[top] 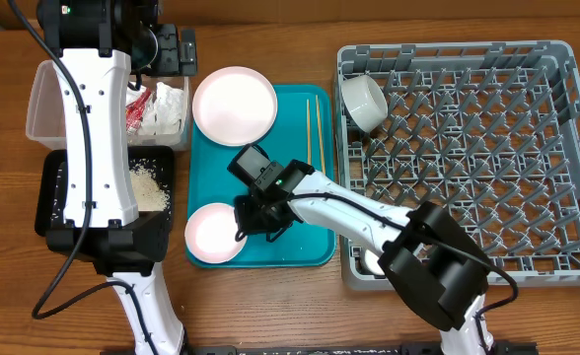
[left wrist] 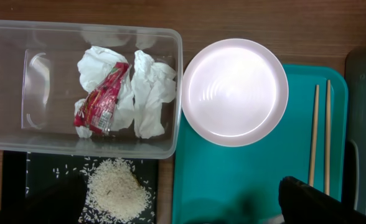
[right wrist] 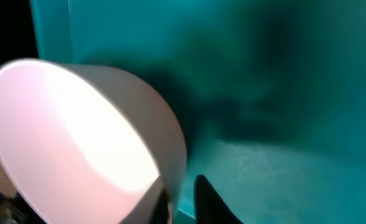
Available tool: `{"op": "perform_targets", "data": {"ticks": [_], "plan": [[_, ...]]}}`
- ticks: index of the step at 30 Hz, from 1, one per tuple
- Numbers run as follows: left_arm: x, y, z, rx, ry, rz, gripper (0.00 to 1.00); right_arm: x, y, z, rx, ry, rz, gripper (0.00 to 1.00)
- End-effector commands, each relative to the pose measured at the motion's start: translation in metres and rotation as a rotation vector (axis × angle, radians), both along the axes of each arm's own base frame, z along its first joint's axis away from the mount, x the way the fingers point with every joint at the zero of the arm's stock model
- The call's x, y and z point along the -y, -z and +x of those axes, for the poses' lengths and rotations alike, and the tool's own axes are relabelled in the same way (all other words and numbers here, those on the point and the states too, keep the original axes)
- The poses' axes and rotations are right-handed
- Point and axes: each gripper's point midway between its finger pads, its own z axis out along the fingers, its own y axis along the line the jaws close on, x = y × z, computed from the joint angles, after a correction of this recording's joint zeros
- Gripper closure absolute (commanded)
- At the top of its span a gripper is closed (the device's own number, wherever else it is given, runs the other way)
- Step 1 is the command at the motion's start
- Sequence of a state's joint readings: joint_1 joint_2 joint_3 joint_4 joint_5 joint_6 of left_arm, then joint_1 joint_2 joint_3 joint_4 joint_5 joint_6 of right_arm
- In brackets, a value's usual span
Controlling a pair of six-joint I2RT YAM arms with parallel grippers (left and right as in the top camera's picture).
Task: Sort waste into correct bins and load items into the dishwasher
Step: 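Grasp the small pink-white plate on the teal tray with the right gripper, then carry the small plate into the rack and stand it upright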
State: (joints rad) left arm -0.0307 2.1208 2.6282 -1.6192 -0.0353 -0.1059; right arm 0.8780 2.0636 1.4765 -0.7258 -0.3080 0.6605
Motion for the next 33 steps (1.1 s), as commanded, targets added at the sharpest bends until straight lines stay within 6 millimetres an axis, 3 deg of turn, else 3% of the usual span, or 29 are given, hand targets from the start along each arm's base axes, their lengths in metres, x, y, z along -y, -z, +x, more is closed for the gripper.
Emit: {"op": "perform_targets", "data": {"ticks": [1, 6, 9, 15, 20, 25, 28, 33], "plan": [[-0.004, -0.012, -0.001, 0.037, -0.022, 0.001, 0.0, -0.001, 0.006, -0.003, -0.015, -0.005, -0.002, 0.94], [-0.004, -0.012, -0.001, 0.037, -0.022, 0.001, 0.0, 0.0, 0.004, 0.001, -0.013, 0.004, -0.003, 0.96], [-0.004, -0.012, -0.001, 0.037, -0.022, 0.001, 0.0, 0.01, -0.006, 0.014, -0.007, 0.04, -0.021, 0.96], [-0.004, -0.012, -0.001, 0.037, -0.022, 0.001, 0.0, 0.064, -0.033, 0.036, 0.1, 0.142, -0.185, 0.96], [-0.004, -0.012, -0.001, 0.037, -0.022, 0.001, 0.0, 0.106, -0.078, 0.047, 0.249, 0.208, -0.293, 0.96], [-0.004, -0.012, -0.001, 0.037, -0.022, 0.001, 0.0, 0.146, -0.14, 0.052, 0.425, 0.32, -0.334, 0.96], [-0.004, -0.012, -0.001, 0.037, -0.022, 0.001, 0.0, 0.177, -0.181, 0.05, 0.549, 0.393, -0.364, 0.96], [-0.004, -0.012, -0.001, 0.037, -0.022, 0.001, 0.0, 0.234, -0.223, 0.046, 0.71, 0.557, -0.494, 0.96]]}}
